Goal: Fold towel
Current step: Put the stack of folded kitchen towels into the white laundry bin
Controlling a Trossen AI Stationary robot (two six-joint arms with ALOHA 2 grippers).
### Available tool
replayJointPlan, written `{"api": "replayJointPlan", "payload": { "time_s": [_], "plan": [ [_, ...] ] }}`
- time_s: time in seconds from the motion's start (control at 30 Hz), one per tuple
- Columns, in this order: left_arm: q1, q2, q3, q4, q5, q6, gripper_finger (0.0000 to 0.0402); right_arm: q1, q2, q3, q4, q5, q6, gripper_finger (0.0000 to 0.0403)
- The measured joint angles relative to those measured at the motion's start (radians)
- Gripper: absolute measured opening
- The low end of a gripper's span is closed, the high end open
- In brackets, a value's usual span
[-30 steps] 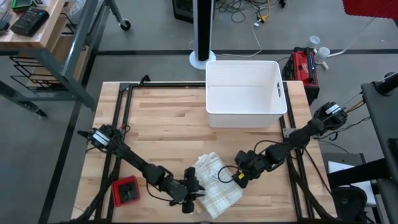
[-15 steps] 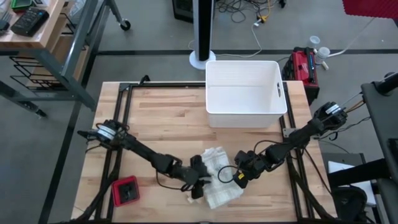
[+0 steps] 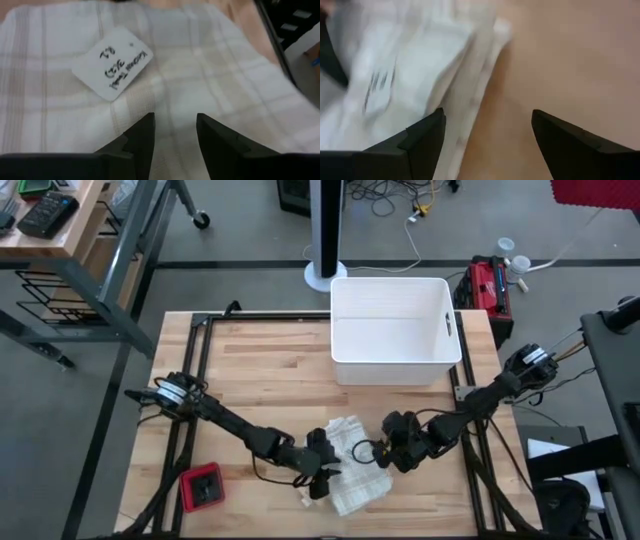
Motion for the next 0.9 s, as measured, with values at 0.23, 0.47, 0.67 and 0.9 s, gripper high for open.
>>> {"api": "replayJointPlan", "payload": {
  "time_s": [0.23,0.47,0.67,0.9],
  "plan": [
    [0.000,0.000,-0.002,-0.007,0.004,0.000,0.0145,0.004,0.001,0.002,0.004,0.136,0.023,0.0289],
    [0.000,0.000,0.002,-0.007,0.004,0.000,0.0153,-0.001,0.001,0.003,0.010,0.135,0.029,0.0279],
    [0.000,0.000,0.019,-0.005,0.003,0.000,0.0158,-0.001,0.001,0.003,0.016,0.135,-0.006,0.0279],
    [0.000,0.000,0.051,-0.006,0.003,0.000,0.0164,-0.003,0.001,0.003,0.073,0.131,0.050,0.0291]
  ]
}}
